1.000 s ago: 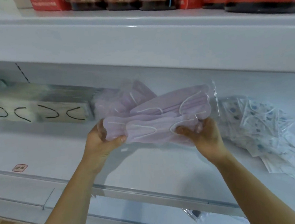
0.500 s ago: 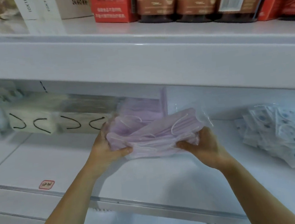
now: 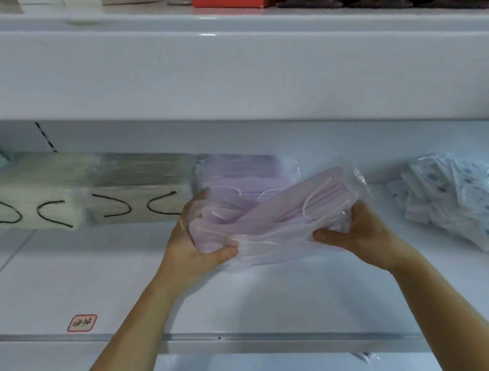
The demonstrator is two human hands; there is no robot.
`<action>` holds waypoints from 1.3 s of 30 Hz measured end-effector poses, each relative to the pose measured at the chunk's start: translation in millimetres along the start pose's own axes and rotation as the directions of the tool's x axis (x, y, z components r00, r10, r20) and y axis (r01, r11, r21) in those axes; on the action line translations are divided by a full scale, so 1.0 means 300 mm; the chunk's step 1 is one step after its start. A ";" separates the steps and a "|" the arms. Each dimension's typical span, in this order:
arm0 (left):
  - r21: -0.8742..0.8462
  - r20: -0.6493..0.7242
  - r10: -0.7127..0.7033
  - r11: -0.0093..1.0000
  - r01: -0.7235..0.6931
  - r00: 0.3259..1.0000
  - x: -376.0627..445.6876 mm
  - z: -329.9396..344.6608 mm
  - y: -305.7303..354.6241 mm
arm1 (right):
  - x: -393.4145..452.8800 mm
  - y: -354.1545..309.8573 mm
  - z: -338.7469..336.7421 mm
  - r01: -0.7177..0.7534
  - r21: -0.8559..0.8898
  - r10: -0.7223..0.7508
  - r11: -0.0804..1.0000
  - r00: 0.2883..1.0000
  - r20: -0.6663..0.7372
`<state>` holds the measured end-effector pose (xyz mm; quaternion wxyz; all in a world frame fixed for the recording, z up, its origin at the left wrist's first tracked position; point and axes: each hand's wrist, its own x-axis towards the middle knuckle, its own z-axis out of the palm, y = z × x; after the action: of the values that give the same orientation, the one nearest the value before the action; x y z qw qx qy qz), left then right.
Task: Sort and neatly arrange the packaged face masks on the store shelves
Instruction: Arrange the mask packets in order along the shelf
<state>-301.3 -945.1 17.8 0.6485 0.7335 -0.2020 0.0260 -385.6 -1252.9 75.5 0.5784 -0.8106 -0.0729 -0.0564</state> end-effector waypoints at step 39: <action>0.101 0.155 -0.119 0.989 0.104 0.981 0.010 -0.026 -0.058 | -0.002 0.168 0.088 -0.021 0.173 0.072 0.985 0.952 -0.298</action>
<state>-291.0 -937.1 3.7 0.5958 0.7727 -0.2108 -0.0602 -376.9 -1244.2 20.0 0.6499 -0.7423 0.0312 -0.1601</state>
